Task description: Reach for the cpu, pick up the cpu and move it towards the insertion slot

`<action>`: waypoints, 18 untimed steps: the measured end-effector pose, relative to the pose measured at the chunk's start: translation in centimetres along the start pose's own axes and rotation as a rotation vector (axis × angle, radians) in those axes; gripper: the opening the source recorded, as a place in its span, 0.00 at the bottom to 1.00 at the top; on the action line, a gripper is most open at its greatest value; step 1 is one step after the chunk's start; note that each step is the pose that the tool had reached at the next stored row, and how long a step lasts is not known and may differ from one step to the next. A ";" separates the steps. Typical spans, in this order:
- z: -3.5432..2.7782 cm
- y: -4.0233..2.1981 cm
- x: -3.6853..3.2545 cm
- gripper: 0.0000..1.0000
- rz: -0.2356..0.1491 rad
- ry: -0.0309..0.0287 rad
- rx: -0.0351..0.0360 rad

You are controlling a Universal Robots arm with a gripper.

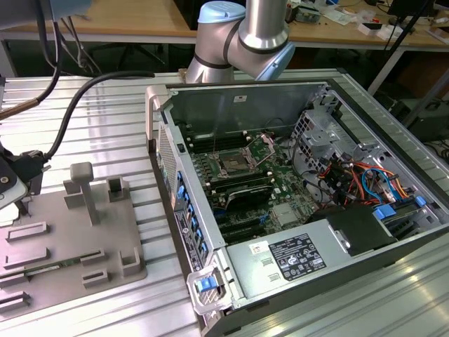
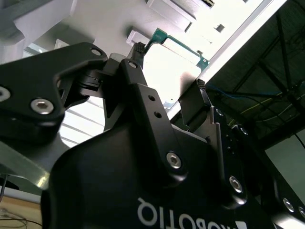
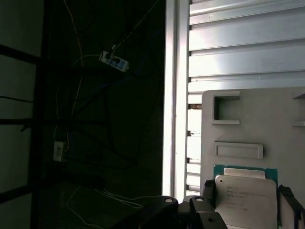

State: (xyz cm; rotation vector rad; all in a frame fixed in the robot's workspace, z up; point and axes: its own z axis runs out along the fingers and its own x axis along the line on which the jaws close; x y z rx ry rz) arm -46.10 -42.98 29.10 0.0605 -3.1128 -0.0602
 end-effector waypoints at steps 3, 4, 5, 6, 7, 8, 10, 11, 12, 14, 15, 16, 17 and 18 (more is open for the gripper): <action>-0.29 0.01 0.01 0.55 0.000 0.0000 0.0000; -0.38 0.02 0.01 0.55 0.000 0.0001 0.0000; -0.47 0.02 0.01 0.55 0.000 -0.0001 0.0000; -0.54 0.02 0.02 0.55 0.000 0.0000 0.0000; -0.66 0.03 0.02 0.55 0.000 -0.0001 0.0000; -0.74 0.03 0.02 0.55 0.000 0.0000 0.0000; -0.90 0.03 0.02 0.55 0.000 -0.0001 0.0000; -0.96 0.04 0.03 0.55 0.000 0.0000 0.0000; -1.05 0.04 0.03 0.55 0.000 -0.0001 0.0000; -1.21 0.05 0.03 0.55 0.000 0.0000 0.0000; -1.27 0.05 0.03 0.55 0.000 0.0000 0.0000; -1.37 0.05 0.04 0.55 0.000 -0.0001 -0.0001; -1.47 0.06 0.04 0.55 0.000 0.0000 0.0000; -1.53 0.06 0.04 0.55 0.000 0.0000 0.0000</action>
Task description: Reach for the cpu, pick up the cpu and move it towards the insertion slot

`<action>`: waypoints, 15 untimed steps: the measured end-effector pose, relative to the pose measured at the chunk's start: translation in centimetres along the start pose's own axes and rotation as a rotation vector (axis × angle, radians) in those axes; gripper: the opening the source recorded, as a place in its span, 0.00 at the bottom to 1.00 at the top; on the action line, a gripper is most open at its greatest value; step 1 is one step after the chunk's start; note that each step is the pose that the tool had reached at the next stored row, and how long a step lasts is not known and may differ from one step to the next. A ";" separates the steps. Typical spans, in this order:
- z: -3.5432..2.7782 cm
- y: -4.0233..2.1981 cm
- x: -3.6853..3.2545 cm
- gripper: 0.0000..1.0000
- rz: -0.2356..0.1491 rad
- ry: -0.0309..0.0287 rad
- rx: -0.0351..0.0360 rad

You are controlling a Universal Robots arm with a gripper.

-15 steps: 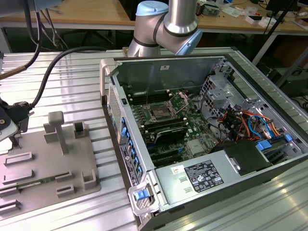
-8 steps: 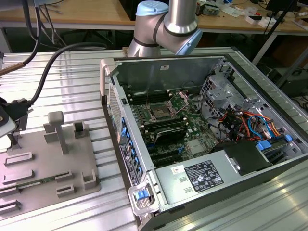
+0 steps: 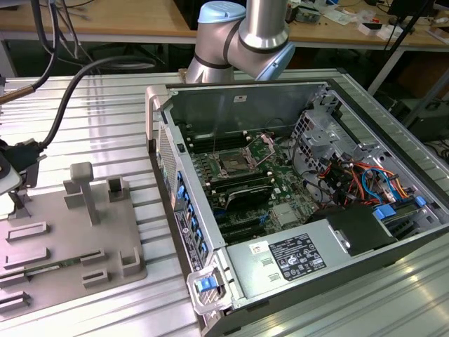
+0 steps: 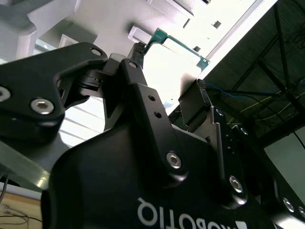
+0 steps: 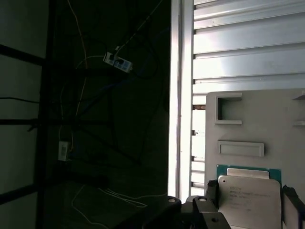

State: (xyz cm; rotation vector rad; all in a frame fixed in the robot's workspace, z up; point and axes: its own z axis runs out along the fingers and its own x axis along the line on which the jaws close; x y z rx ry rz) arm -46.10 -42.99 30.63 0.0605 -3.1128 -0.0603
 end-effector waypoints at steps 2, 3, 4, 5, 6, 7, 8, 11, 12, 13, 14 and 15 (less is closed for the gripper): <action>-0.14 0.01 0.00 0.55 0.000 0.0000 0.0000; -0.19 0.01 0.01 0.55 0.000 -0.0001 0.0000; -0.25 0.01 0.01 0.55 0.000 -0.0001 0.0000; -0.32 0.01 0.01 0.55 0.000 0.0000 0.0000; -0.38 0.01 0.01 0.55 0.000 0.0001 0.0001; -0.44 0.02 0.01 0.55 0.000 0.0000 0.0000; -0.50 0.02 0.01 0.55 0.000 -0.0001 0.0000; -0.71 0.03 0.02 0.55 0.000 -0.0001 0.0000; -0.78 0.03 0.02 0.55 0.000 -0.0001 0.0000; -0.89 0.04 0.02 0.55 0.000 -0.0001 -0.0001; -0.97 0.04 0.03 0.55 0.000 0.0000 0.0000; -1.05 0.04 0.03 0.55 0.000 0.0000 0.0000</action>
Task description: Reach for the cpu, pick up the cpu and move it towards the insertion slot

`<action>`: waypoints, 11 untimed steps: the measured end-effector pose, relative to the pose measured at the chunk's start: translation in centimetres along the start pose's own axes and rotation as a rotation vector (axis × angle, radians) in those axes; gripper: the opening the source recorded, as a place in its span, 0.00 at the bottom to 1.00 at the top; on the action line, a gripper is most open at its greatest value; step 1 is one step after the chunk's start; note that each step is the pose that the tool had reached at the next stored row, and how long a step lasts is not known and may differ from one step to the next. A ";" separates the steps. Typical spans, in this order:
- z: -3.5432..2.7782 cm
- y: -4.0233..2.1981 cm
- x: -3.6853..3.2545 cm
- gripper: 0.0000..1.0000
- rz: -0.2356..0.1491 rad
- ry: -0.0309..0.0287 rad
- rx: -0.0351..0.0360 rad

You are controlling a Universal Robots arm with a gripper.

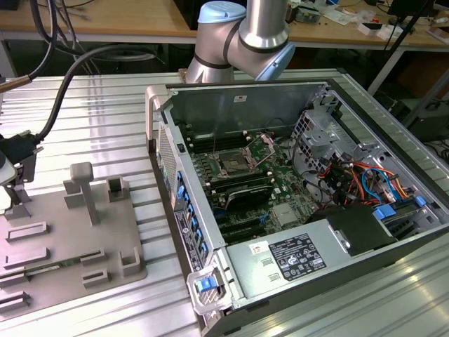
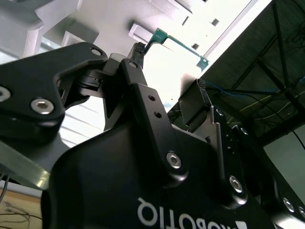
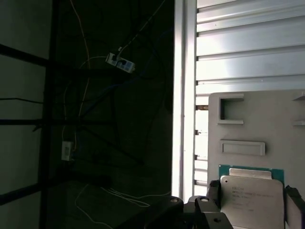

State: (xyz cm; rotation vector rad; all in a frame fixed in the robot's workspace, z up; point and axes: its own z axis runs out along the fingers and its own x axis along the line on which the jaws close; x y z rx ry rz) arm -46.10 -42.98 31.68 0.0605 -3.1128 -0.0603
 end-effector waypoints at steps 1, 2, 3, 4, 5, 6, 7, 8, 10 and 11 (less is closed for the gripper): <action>-0.09 0.00 0.00 0.55 0.000 -0.0001 0.0000; -0.16 0.01 0.00 0.55 0.000 -0.0001 -0.0001; -0.22 0.01 0.01 0.55 0.000 0.0000 0.0000; -0.33 0.01 0.01 0.55 0.000 -0.0001 0.0000; -0.43 0.02 0.01 0.55 0.000 0.0000 0.0000; -0.52 0.02 0.01 0.55 0.000 -0.0001 0.0000; -0.60 0.02 0.02 0.55 0.000 -0.0001 0.0000; -0.66 0.03 0.02 0.55 0.000 -0.0001 0.0000; -0.88 0.04 0.02 0.55 0.000 -0.0001 0.0000; -1.04 0.04 0.03 0.55 0.000 0.0000 0.0000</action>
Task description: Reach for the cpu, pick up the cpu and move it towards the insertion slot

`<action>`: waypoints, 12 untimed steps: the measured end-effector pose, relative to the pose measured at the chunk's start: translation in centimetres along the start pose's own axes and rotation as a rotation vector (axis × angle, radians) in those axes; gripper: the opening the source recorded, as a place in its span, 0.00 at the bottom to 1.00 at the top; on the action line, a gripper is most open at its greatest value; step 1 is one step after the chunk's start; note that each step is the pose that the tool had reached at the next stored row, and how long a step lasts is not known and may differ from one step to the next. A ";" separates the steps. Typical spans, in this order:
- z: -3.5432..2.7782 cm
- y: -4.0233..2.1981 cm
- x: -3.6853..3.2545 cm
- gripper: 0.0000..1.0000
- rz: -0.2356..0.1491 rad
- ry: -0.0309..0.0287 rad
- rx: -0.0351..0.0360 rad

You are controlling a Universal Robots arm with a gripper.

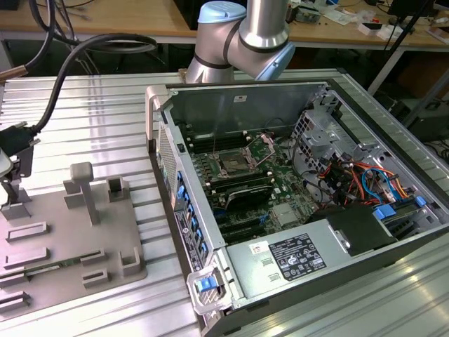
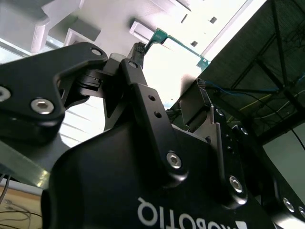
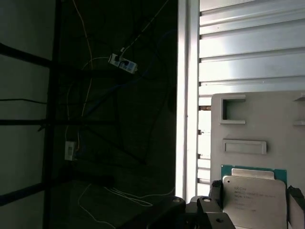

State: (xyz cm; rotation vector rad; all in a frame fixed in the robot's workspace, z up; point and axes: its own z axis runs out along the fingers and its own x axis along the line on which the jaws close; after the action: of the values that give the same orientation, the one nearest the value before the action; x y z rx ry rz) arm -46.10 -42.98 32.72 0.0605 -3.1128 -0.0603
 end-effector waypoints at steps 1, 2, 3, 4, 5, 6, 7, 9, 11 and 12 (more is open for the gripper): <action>-0.17 0.01 0.00 0.55 0.000 0.0000 0.0000; -0.34 0.01 0.00 0.55 0.000 0.0000 0.0000; -0.44 0.01 0.00 0.55 0.000 -0.0001 0.0000; -0.55 0.02 0.00 0.55 0.000 0.0000 0.0000; -0.67 0.02 0.01 0.55 0.000 0.0000 0.0000; -0.74 0.03 0.01 0.55 0.000 -0.0001 -0.0001; -0.84 0.03 0.01 0.55 0.000 -0.0001 0.0000; -0.97 0.04 0.01 0.55 0.000 0.0000 0.0000; -1.09 0.04 0.02 0.55 0.000 -0.0001 0.0000; -1.11 0.04 0.02 0.55 0.000 -0.0002 -0.0001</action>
State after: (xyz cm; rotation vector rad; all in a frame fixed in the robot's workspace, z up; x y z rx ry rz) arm -46.08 -42.99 33.84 0.0606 -3.1130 -0.0605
